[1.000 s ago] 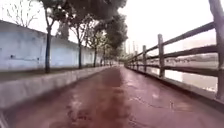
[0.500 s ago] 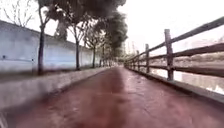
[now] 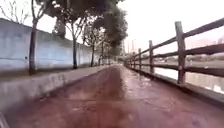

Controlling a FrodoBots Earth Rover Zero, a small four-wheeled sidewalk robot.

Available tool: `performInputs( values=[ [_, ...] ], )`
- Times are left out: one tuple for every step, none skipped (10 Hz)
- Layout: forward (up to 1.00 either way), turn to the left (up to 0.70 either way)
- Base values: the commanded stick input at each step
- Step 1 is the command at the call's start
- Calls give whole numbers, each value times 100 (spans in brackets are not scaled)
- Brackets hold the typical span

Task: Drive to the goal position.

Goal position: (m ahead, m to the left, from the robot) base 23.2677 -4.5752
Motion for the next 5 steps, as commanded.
performInputs(
  values=[
    [100, 0],
    [100, 0],
    [100, 0],
    [100, 0],
    [100, 0]
  ],
)
